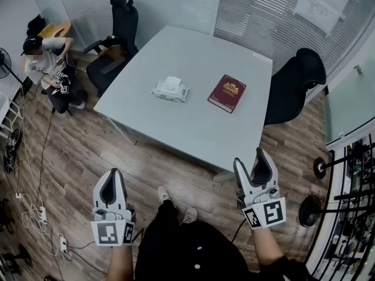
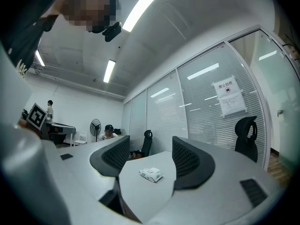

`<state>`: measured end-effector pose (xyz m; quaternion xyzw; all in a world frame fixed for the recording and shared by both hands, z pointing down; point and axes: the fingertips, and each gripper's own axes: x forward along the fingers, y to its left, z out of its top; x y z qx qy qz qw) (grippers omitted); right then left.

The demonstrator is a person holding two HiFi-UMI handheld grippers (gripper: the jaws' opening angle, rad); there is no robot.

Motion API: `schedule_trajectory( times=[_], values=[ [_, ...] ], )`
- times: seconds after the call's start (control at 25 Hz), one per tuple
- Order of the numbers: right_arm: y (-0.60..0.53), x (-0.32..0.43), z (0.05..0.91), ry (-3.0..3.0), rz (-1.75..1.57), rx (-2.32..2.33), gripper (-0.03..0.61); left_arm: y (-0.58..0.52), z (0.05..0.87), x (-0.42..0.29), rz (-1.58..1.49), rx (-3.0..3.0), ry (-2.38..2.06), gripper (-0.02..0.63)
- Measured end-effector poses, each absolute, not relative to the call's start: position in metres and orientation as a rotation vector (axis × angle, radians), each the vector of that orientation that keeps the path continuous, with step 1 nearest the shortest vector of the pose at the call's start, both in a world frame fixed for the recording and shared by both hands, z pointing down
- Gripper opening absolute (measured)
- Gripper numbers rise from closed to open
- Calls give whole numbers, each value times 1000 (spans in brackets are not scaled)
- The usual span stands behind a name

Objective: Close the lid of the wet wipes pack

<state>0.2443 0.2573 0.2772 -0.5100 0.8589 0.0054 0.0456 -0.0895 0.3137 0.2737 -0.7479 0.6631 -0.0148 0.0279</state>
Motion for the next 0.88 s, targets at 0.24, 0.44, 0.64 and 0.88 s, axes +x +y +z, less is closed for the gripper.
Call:
schedule_trajectory(
  times=[0.24,0.44,0.64,0.88],
  values=[
    [240,232,278,2624,15,-1576,285,291,274,-100,-43,-2325,2031,17],
    [222,219,277,2622,15,-1583,285,271,274,-112,-38,-2332,2022,17],
    [206,205,277,2624,17,-1588,285,253,273,-123,-33,-2341,2011,17],
    [181,193,278,2622,14,-1595,285,226,274,-135,-33,-2349,2002,17]
  ],
)
